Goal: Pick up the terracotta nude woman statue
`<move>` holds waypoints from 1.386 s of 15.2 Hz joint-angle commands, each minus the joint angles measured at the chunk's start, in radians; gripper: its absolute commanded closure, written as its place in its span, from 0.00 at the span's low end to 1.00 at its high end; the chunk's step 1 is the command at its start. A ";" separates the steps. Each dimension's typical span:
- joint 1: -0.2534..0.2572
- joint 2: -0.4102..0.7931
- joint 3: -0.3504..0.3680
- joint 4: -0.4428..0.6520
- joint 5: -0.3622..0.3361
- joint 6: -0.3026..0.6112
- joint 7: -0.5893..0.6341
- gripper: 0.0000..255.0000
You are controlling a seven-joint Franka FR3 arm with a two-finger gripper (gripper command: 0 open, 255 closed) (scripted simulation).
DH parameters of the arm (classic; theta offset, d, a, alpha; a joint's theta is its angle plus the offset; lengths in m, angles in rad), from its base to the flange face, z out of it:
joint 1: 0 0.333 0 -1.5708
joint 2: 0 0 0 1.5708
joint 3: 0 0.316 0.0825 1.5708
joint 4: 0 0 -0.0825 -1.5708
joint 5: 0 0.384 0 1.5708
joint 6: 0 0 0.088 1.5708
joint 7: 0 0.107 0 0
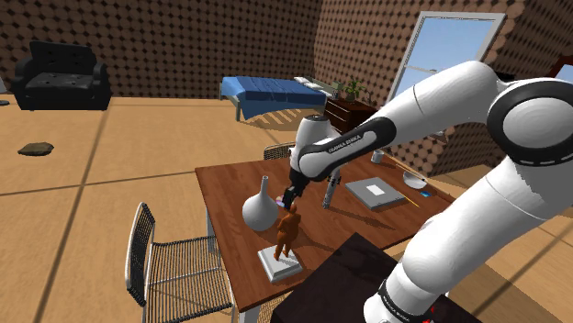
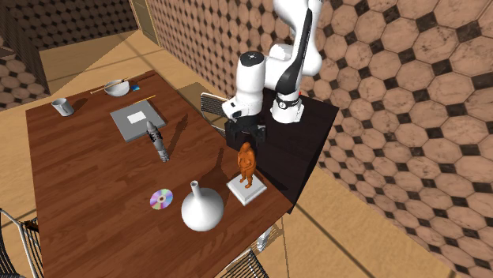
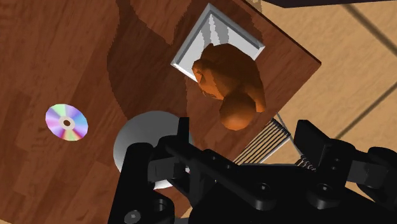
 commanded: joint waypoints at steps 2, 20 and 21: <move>-0.003 0.038 0.002 -0.014 -0.007 0.053 0.005 0.00; -0.002 0.021 0.001 -0.008 -0.004 0.030 0.002 1.00; -0.001 0.009 0.000 -0.004 -0.002 0.013 0.000 1.00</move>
